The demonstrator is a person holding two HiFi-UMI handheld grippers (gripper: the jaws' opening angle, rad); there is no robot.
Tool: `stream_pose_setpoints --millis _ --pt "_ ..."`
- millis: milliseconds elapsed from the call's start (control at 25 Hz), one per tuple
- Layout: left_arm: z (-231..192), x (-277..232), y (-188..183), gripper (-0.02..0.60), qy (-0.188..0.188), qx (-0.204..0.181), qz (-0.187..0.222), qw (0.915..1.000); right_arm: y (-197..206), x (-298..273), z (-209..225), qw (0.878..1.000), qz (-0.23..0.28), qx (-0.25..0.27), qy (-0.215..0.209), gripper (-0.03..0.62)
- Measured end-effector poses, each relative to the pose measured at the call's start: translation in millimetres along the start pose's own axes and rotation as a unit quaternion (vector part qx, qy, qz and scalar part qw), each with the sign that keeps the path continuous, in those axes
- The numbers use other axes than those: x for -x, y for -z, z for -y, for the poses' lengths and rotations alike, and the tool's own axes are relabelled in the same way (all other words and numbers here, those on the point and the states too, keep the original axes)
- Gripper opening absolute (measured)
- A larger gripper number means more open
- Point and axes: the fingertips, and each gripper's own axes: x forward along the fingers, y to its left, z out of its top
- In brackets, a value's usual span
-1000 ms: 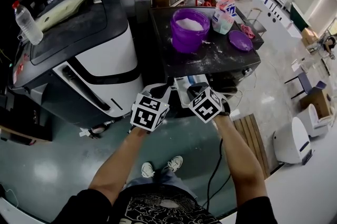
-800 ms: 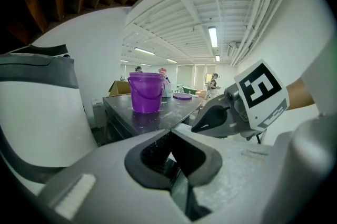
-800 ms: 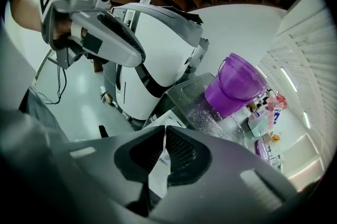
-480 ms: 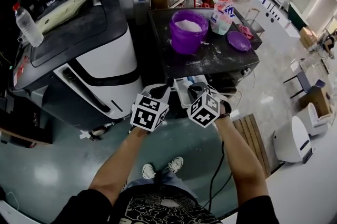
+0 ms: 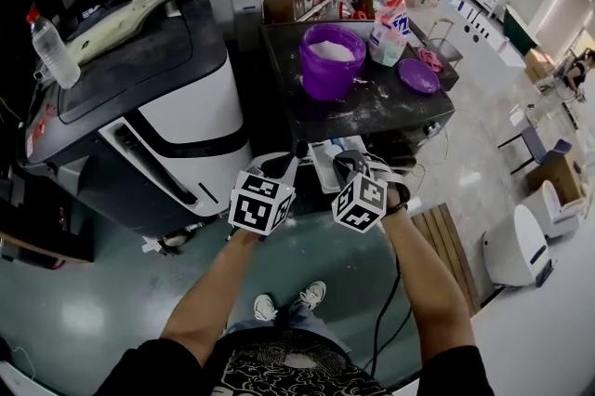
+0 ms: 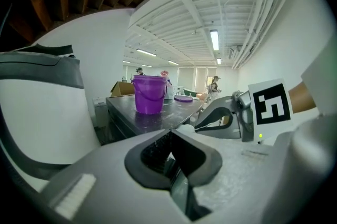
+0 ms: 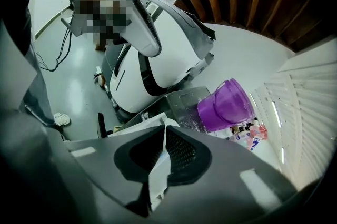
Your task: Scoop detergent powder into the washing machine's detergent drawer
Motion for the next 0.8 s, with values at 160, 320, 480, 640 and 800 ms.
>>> stream_pose_setpoints --millis 160,320,480,640,800 --pt "-2 6 0 0.0 0.003 0.004 0.002 1.0 -2 4 1 0.999 0.001 -0.045 -0.003 0.037" --pt "-4 17 -4 0.0 0.008 0.007 0.007 0.9999 -7 16 7 0.992 0.007 -0.124 0.001 0.037" --pt "-5 27 -11 0.0 0.016 0.007 0.014 0.9997 -11 34 18 0.977 0.02 -0.211 0.02 0.037" --pt "-2 38 -16 0.0 0.031 -0.005 0.013 0.9994 -13 52 24 0.958 0.036 -0.282 0.035 0.037" --pt "-2 45 -22 0.0 0.038 -0.01 0.019 0.9991 -10 71 35 0.933 0.049 -0.352 0.06 0.038"
